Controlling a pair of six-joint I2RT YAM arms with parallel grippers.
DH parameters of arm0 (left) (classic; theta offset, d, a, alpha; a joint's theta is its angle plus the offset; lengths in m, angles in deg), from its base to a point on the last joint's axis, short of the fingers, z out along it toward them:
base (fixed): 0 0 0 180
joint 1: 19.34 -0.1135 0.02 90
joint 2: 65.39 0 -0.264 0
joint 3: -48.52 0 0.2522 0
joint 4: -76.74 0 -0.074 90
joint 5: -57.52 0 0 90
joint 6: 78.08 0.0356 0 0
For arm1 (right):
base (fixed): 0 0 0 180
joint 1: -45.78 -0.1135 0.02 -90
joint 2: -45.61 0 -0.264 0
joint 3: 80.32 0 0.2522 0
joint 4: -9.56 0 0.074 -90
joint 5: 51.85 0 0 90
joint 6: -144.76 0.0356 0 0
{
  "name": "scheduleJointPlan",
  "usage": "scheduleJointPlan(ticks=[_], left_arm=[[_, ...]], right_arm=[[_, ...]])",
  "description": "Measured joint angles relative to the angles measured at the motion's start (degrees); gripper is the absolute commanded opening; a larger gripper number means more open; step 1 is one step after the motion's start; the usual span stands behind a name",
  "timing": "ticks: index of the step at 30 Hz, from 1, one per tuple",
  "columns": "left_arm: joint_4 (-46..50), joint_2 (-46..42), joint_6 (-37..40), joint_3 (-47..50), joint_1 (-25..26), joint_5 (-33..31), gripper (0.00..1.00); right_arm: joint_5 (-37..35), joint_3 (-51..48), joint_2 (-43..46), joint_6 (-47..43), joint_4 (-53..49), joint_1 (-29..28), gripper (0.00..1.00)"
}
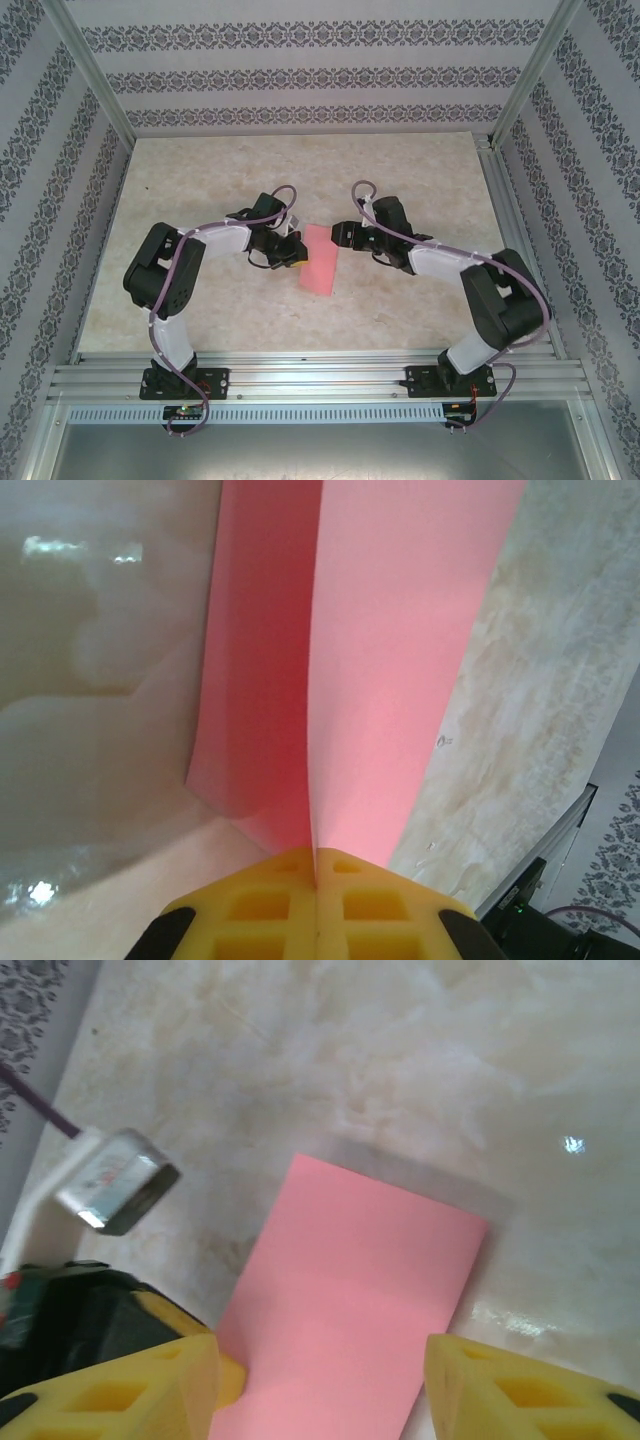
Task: Fold a paper plane with a square sheet of paper (fold left side to right side)
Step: Third fold the triangle at the center of the table.
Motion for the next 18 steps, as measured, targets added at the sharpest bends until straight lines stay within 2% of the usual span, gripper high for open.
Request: scheduleJointPlan(ticks=[4,10,13,18], left_arm=[[7.02,0.0,-0.2,-4.68,0.02,-0.02,0.0],[15.13,0.44,-0.15,-11.47,0.02,0.7,0.0],[17.59,1.6,-0.17,-13.0,0.02,1.51,0.0],[20.37,3.76,-0.17,-13.88,0.02,1.92,0.0]], right_arm=[[-3.8,-4.46,7.56,-3.91,-0.42,-8.09,0.65],[-14.62,-5.55,8.76,-9.51,-6.45,-22.93,0.72],[-19.61,-5.01,8.63,-11.87,-9.4,-26.53,0.72],[-25.81,-0.24,4.92,-15.63,-13.42,-28.81,0.72]])
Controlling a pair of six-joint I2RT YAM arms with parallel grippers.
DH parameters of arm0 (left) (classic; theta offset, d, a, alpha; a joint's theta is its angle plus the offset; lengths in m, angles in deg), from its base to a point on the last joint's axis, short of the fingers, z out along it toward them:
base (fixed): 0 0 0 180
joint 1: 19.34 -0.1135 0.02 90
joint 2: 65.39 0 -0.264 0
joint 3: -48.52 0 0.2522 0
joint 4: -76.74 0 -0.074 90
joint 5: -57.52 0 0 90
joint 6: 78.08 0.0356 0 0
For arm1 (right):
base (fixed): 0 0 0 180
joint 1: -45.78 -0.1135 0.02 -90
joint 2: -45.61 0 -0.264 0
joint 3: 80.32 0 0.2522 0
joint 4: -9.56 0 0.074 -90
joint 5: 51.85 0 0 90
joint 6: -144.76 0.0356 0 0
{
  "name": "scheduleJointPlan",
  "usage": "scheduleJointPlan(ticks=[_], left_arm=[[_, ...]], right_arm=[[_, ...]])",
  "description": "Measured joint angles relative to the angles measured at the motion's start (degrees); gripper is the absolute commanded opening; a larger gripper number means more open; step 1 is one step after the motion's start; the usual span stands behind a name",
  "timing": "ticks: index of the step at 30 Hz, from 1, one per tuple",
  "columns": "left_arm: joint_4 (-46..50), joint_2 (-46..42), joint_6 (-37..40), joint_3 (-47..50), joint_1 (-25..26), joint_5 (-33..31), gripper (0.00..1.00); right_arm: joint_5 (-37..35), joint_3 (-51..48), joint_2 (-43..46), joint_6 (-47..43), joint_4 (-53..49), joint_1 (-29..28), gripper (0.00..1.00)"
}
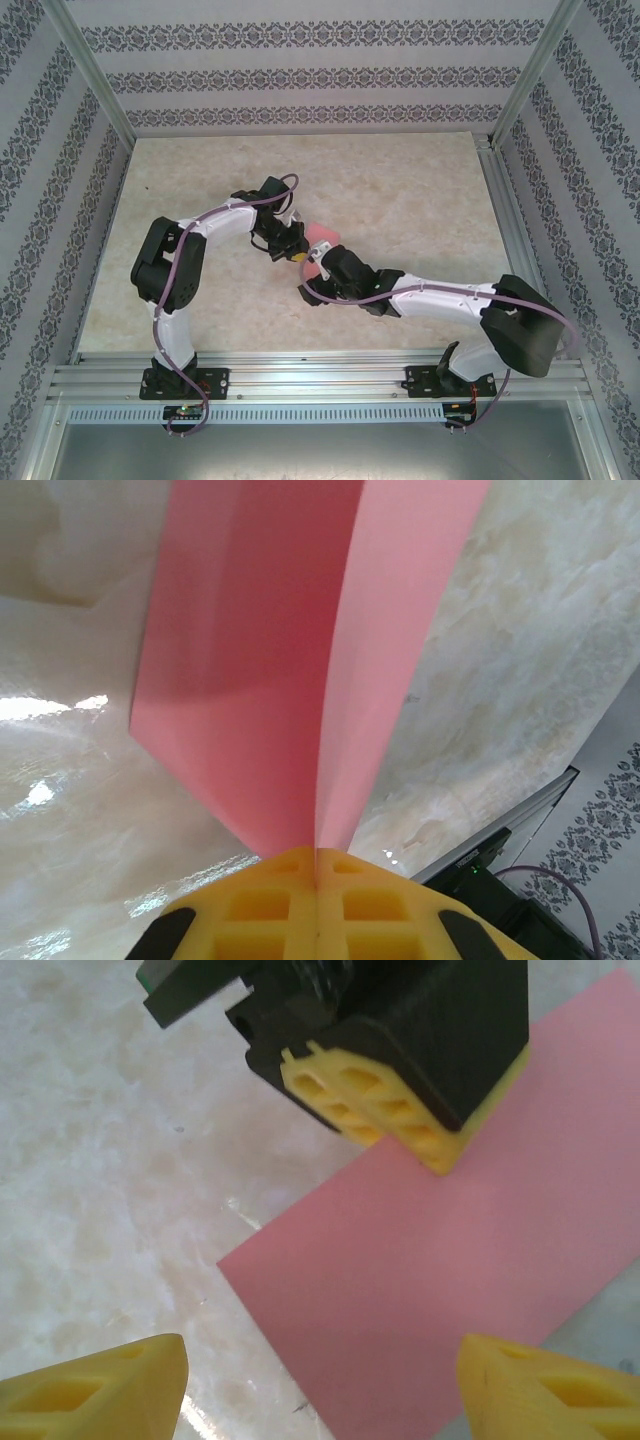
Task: Fold a paper plane with a square sheet of paper (fold left side to right side)
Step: Third fold the triangle at the center of the table.
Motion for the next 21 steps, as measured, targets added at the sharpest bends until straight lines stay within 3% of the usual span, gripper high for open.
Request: scheduleJointPlan(ticks=[9,21], left_arm=[[0.98,0.13,0.0,-1.01,0.0,0.07,0.0],[1.36,0.74,0.02,-1.25,0.0,0.02,0.0]], right_arm=[[-5.95,7.63,-8.02,-4.96,-3.19,-2.89,0.7],[-9.73,9.94,-10.84,-6.88,-5.7,-3.37,0.34]])
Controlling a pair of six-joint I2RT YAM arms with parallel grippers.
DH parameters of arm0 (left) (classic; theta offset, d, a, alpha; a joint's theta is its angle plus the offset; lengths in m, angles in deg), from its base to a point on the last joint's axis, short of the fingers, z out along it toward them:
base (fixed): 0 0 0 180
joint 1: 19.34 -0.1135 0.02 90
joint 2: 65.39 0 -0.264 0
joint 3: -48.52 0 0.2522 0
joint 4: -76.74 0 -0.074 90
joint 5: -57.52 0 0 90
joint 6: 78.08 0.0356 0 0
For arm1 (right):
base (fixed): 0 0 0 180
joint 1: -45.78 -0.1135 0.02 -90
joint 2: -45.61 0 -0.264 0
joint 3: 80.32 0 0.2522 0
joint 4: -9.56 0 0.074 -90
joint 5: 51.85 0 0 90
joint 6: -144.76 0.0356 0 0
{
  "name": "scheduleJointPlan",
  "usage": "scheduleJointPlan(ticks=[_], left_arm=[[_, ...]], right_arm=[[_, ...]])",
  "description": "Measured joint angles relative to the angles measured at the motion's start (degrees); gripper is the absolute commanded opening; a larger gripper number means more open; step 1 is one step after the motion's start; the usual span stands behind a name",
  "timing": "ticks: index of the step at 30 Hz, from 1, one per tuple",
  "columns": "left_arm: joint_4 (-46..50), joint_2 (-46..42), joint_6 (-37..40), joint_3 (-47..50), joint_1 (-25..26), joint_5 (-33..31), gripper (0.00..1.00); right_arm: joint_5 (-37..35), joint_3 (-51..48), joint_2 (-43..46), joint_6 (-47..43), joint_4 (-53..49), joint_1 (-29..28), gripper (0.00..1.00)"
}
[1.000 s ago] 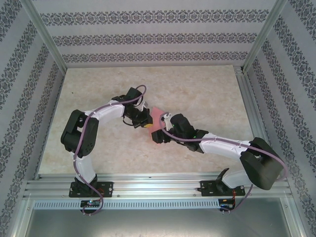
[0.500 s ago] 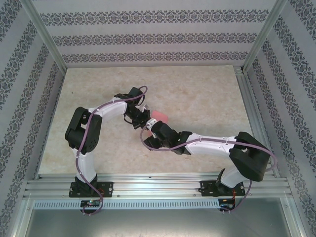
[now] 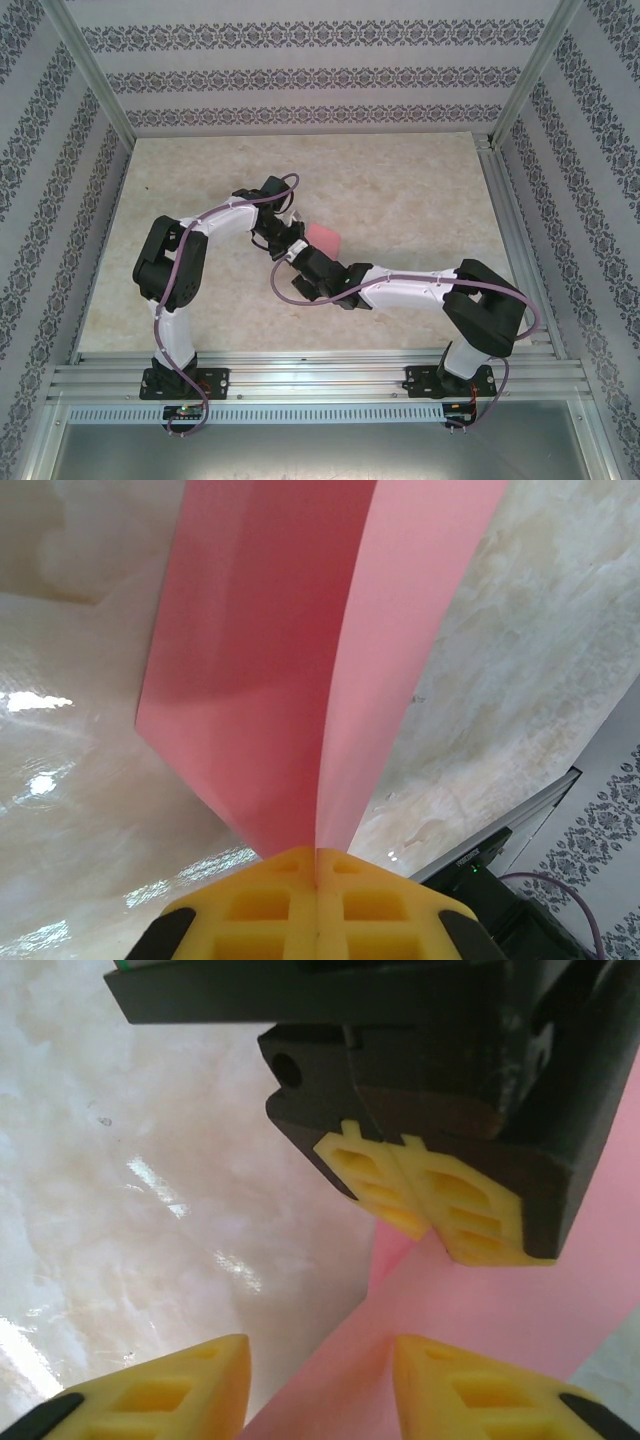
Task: Fold a paper plane with a square sheet of paper (fold left side to right side)
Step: Third fold the triangle at the center of the table.
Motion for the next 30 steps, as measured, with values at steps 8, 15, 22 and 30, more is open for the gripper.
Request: scheduleJointPlan(ticks=[8,15,22,30], left_arm=[[0.39,0.24,0.0,0.0,0.0,0.0,0.01],[0.81,0.81,0.63,0.0,-0.02,-0.11,0.12],[2.34,0.79,3.06,-0.39,-0.09,-0.5,0.43],[6.23,-2.1,7.41,-3.52,-2.54,-2.14,0.35]], right_arm=[[1.53,-0.55,1.79,0.2,-0.46,0.5,0.12],[5.68,-1.73,2.29,0.17,0.0,2.54,0.0],[11.85,-4.37,2.29,1.44,0.92,6.64,0.0],[16.59,-6.01,2.29,2.49,3.56,8.33,0.0]])
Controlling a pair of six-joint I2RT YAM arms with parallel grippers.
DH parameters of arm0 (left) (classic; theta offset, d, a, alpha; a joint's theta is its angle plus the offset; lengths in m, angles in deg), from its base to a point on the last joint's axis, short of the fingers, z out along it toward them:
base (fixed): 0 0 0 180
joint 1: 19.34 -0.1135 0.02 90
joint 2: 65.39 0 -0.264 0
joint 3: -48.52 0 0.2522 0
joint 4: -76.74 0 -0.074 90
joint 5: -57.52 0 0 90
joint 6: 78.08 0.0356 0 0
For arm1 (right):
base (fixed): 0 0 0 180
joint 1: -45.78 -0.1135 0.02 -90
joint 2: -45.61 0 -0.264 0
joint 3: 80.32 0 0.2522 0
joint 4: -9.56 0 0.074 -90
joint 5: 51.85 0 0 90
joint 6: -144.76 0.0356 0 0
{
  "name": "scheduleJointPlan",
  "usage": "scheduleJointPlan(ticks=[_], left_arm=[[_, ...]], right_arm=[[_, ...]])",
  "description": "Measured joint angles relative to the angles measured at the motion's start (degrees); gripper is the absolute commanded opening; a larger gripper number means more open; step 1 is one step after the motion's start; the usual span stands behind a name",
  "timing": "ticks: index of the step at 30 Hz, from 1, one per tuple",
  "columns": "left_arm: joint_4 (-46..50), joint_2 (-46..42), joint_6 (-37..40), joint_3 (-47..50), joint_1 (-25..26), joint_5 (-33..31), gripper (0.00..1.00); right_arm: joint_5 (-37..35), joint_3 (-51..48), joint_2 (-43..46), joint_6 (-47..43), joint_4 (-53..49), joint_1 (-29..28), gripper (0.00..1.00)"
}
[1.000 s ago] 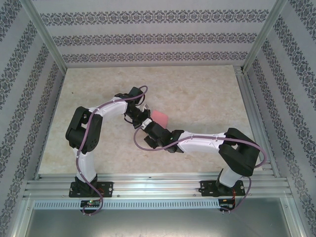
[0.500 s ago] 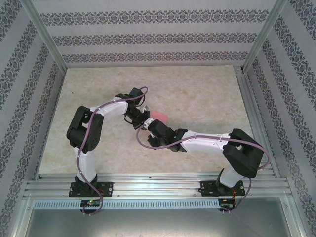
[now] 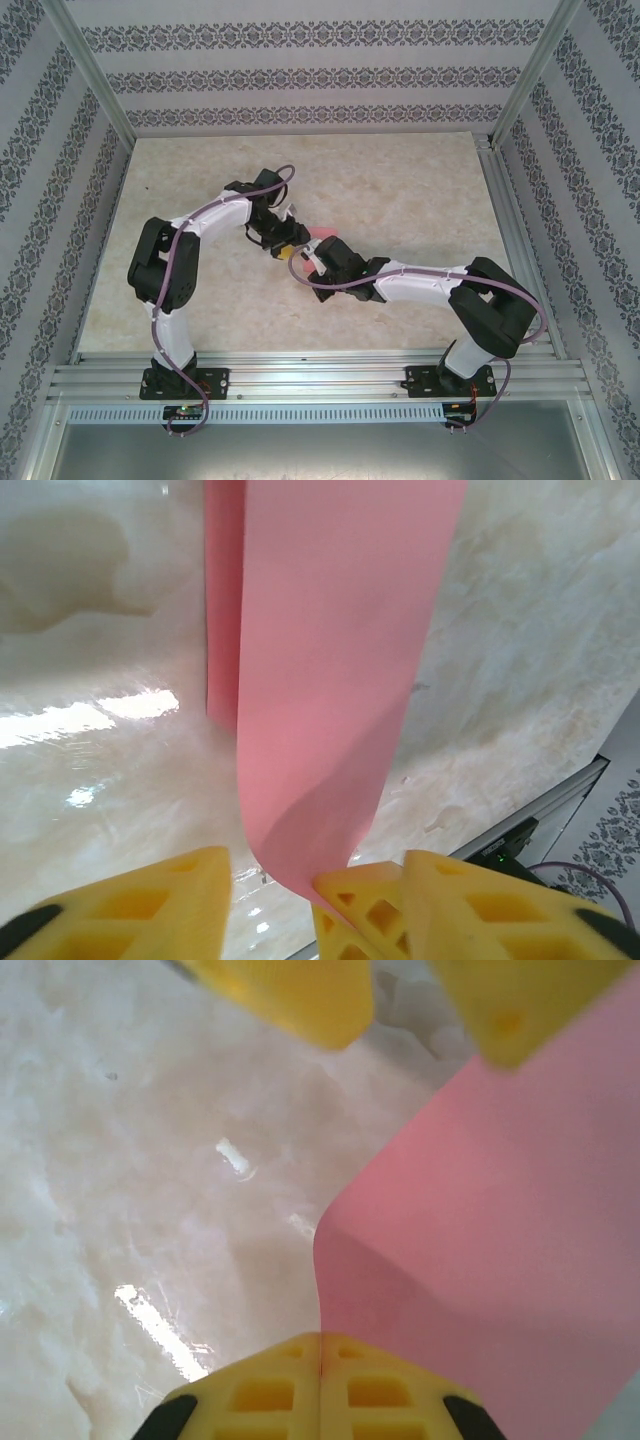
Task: Fold a paper plane with a square sheet of paper (fold left side to right side)
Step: Third fold the triangle at the center of the table.
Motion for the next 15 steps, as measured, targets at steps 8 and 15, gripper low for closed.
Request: scheduleJointPlan(ticks=[8,15], left_arm=[[-1.7,2.97,3.41,-8.66,-1.16,2.73,0.12],[-4.24,12.41,4.48,-10.05,-0.26,5.33,0.09]], right_arm=[[2.78,-1.03,0.0,0.92,1.2,1.57,0.0],[4.28,-1.4,0.0,2.03,1.97,2.6,0.0]])
